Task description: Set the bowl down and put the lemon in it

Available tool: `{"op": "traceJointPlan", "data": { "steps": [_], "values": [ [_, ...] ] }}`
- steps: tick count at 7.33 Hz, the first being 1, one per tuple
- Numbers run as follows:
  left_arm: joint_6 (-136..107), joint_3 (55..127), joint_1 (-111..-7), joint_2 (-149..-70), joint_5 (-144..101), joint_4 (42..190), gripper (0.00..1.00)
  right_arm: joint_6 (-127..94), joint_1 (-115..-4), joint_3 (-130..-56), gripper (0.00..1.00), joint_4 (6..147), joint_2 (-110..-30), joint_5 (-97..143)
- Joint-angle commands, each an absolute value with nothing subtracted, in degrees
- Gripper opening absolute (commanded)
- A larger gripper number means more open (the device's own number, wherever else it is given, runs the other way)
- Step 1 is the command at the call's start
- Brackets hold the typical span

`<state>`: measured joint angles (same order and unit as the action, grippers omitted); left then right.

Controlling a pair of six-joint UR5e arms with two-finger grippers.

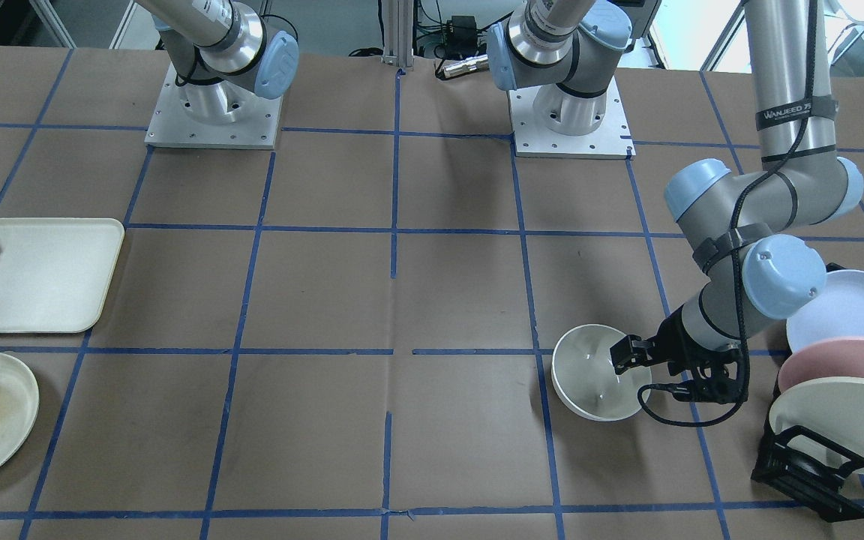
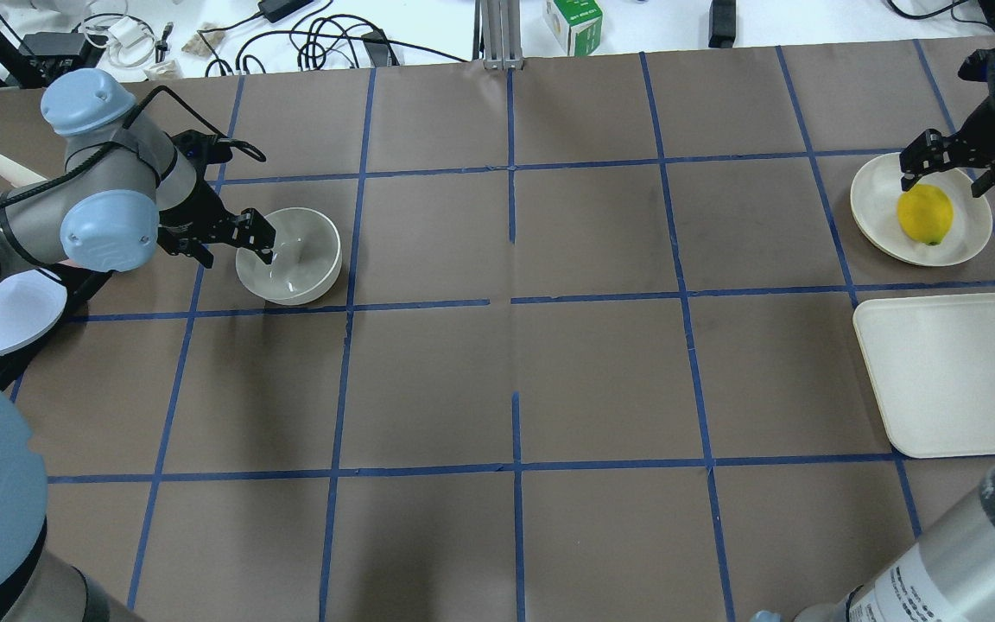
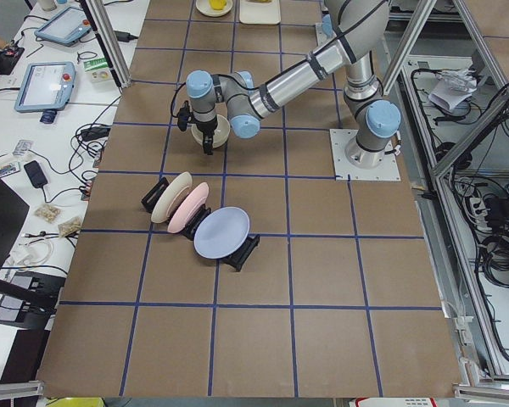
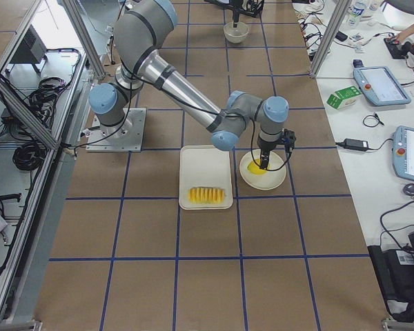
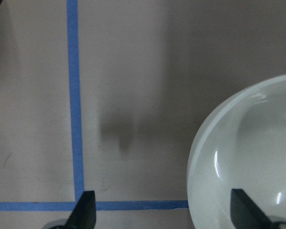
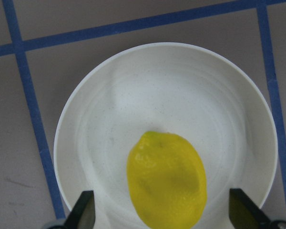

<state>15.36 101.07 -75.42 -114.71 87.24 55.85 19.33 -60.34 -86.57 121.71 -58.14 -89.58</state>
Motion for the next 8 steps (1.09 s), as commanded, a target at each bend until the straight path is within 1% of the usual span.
{"op": "traceJointPlan", "data": {
  "steps": [1, 2, 4, 5, 6, 7, 8],
  "values": [
    [15.82, 100.81, -75.67, -115.66, 87.36, 55.20, 0.09, 19.16, -60.03, -86.40, 1.00, 122.08, -55.99, -90.78],
    [15.56, 100.72, -75.67, -115.66, 87.45, 55.11, 0.00, 19.33, -60.03, -86.48, 1.00, 122.08, -55.64, -91.84],
    [15.55, 101.16, -75.67, -115.49, 87.54, 55.11, 0.00, 18.90, -60.03, -86.14, 1.00, 121.99, -54.58, -92.72],
    [15.82, 101.16, -75.67, -115.40, 87.54, 55.11, 0.00, 18.72, -60.03, -86.13, 0.94, 121.91, -54.58, -92.55],
    [15.91, 101.25, -75.59, -115.23, 87.54, 55.11, 0.00, 18.55, -60.03, -86.31, 0.70, 121.82, -54.58, -92.29],
    [15.82, 101.25, -75.59, -115.14, 87.54, 55.11, 0.00, 17.85, -60.03, -86.22, 0.34, 121.64, -54.67, -92.02],
    [15.65, 101.25, -75.59, -114.79, 87.37, 55.11, 0.00, 17.84, -60.03, -86.05, 0.00, 121.21, -54.93, -92.02]
  ]
}}
